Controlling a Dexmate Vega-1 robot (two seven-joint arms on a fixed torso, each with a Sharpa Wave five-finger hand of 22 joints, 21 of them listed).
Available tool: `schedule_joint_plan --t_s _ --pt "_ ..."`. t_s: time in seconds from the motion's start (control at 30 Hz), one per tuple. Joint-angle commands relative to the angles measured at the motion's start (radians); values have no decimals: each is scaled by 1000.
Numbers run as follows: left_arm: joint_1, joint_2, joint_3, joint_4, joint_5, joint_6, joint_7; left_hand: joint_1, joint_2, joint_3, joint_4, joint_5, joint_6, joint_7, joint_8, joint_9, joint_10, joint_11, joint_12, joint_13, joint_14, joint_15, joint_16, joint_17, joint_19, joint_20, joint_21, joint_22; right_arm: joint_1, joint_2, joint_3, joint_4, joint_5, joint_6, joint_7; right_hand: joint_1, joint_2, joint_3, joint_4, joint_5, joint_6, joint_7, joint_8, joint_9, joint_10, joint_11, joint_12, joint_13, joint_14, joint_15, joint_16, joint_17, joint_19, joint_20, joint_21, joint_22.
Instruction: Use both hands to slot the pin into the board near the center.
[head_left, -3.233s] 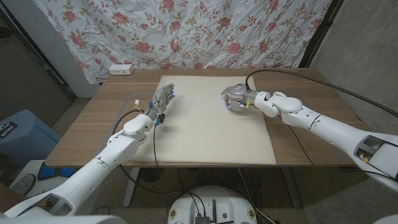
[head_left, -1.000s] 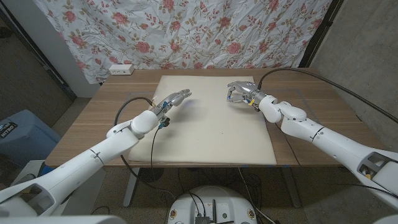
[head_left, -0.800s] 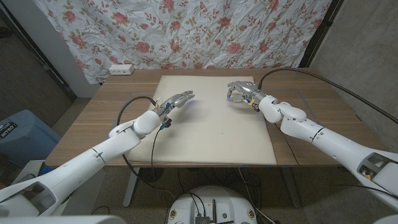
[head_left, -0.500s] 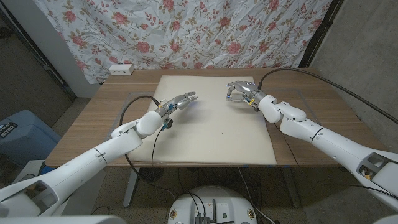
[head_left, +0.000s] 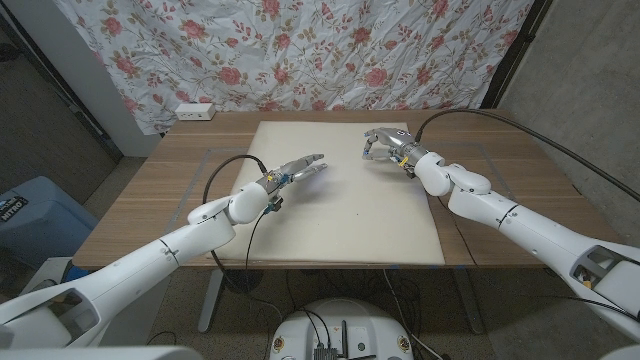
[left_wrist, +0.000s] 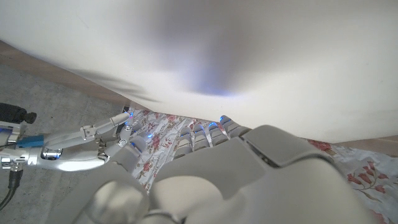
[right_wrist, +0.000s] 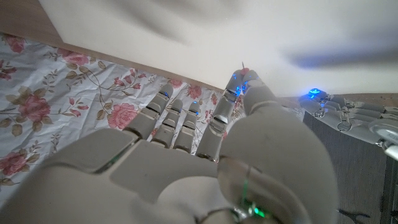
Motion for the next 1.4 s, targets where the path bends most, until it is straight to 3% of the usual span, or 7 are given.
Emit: schedule_joint_plan --t_s 0.03,0.67,1.13,1.4 --pt "-9 -15 32 16 96 -2 -18 -15 94 -12 2 -4 -10 -4 -2 2 -5 -4 -1 -1 -8 -32 3 5 -14 -137 3 5 -7 12 9 5 31 -3 -25 3 4 -5 -1 5 6 -1 3 3 9 0 0 2 7 -46 6 5 1 8 0 2" --pt "-18 -43 62 48 140 19 -54 -18 95 -43 4 -5 -28 -9 -3 2 -27 -8 -5 0 -33 -48 -2 6 -59 -140 -4 7 -43 55 30 26 114 -28 -100 6 5 -10 -1 5 7 -4 3 3 9 2 -3 2 1 -42 4 6 -19 19 -7 1" --pt "-21 -49 78 57 159 24 -68 -16 98 -60 3 -4 -48 -14 -4 1 -33 -18 -4 -1 -37 -58 0 5 -90 -133 -5 8 -54 73 26 37 133 -50 -142 8 4 -17 -2 6 12 -5 6 4 -8 5 -12 2 -49 -14 -17 5 -65 29 -18 0" --pt "-28 -55 85 71 158 22 -80 -16 100 -64 3 -3 -49 -14 -2 1 -34 -20 -3 -1 -37 -59 1 5 -92 -133 -2 8 -71 91 30 30 154 -95 -167 9 4 -19 -1 6 17 -7 7 3 -18 10 -17 1 -74 -3 -29 3 -121 34 -27 -1"
